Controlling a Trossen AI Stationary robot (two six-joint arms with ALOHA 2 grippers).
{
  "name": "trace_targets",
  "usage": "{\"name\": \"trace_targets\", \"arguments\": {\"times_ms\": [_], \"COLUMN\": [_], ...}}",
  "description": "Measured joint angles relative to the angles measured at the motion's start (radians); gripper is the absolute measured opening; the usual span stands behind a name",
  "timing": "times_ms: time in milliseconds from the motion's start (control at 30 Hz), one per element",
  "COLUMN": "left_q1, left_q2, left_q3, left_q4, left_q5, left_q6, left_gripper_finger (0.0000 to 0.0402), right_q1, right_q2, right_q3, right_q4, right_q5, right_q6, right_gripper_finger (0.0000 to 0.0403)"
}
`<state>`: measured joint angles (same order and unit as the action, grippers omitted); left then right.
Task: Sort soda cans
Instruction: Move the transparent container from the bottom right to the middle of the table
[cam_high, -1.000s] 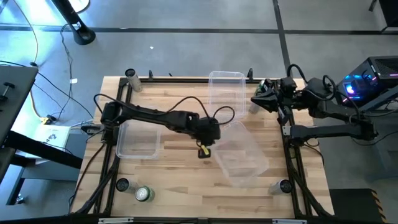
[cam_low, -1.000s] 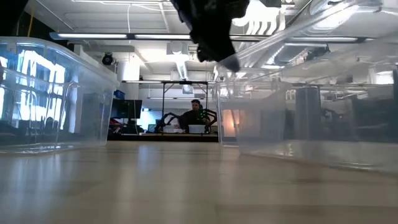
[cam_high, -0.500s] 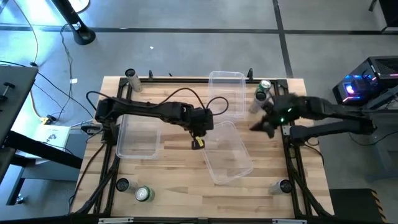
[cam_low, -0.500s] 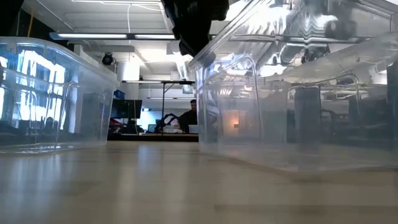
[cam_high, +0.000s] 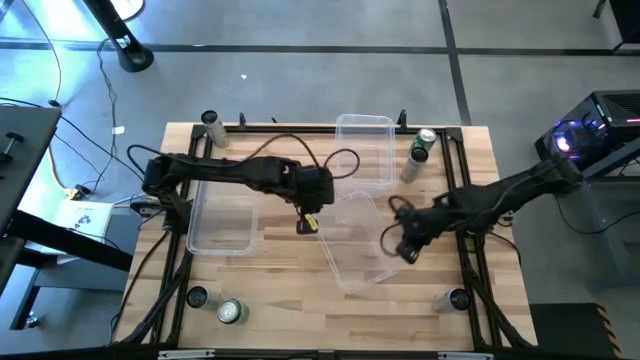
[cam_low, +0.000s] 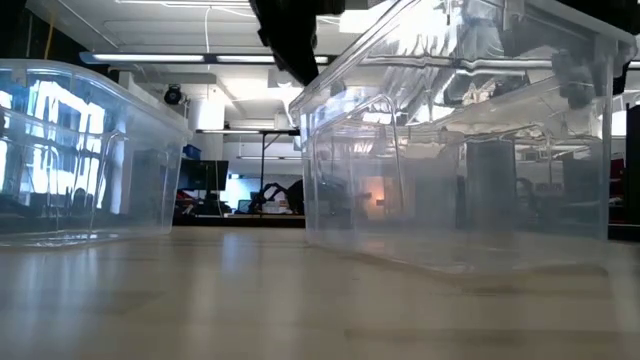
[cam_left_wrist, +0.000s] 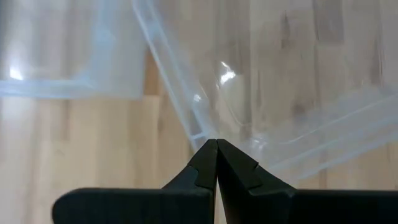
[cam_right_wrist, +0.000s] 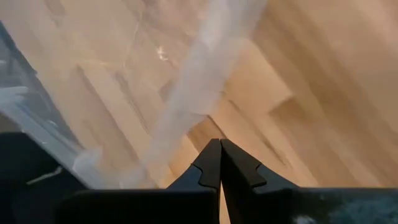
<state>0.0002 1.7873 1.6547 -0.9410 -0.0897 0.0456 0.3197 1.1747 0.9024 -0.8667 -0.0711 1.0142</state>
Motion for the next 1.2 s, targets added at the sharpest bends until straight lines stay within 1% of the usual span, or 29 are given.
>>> {"name": "trace_targets", "arguments": {"times_ms": [133,233,333,467,567,700,833,933,1033,1200], "left_q1": [0.000,0.000,0.000,0.000,-0.012,-0.055,-0.111,-0.147,-0.179,-0.205], "left_q2": [-0.085,-0.166,-0.253,-0.389,-0.497,-0.629,-0.735,-0.779,-0.800,-0.798], "left_q3": [0.000,-0.001,-0.019,-0.133,-0.250,-0.427,-0.575,-0.655,-0.701,-0.736], "left_q4": [-0.032,-0.087,-0.135,-0.130,-0.106,-0.015,0.092,0.130,0.146,0.206], "left_q5": [-0.054,-0.053,-0.050,-0.053,-0.055,-0.063,-0.075,-0.080,-0.086,-0.117], "left_q6": [0.039,0.059,0.047,-0.037,-0.149,-0.303,-0.425,-0.504,-0.564,-0.559], "left_gripper_finger": [0.0000,0.0000,0.0000,0.0000,0.0000,0.0000,0.0000,0.0000,0.0000,0.0000], "right_q1": [0.035,0.044,0.044,0.017,-0.024,-0.074,-0.117,-0.148,-0.182,-0.247], "right_q2": [0.129,0.206,0.273,0.355,0.408,0.451,0.463,0.462,0.460,0.460], "right_q3": [0.000,0.000,0.000,0.000,0.000,0.000,0.000,0.000,0.000,0.000], "right_q4": [0.158,0.292,0.442,0.598,0.663,0.759,0.874,0.919,0.945,1.035], "right_q5": [-0.001,-0.004,-0.004,0.000,0.019,0.041,0.046,0.094,0.136,0.181], "right_q6": [0.000,-0.001,-0.017,-0.069,-0.074,-0.110,-0.167,-0.202,-0.229,-0.292], "right_gripper_finger": [0.0000,0.0000,0.0000,0.0000,0.0000,0.0000,0.0000,0.0000,0.0000,0.0000]}}
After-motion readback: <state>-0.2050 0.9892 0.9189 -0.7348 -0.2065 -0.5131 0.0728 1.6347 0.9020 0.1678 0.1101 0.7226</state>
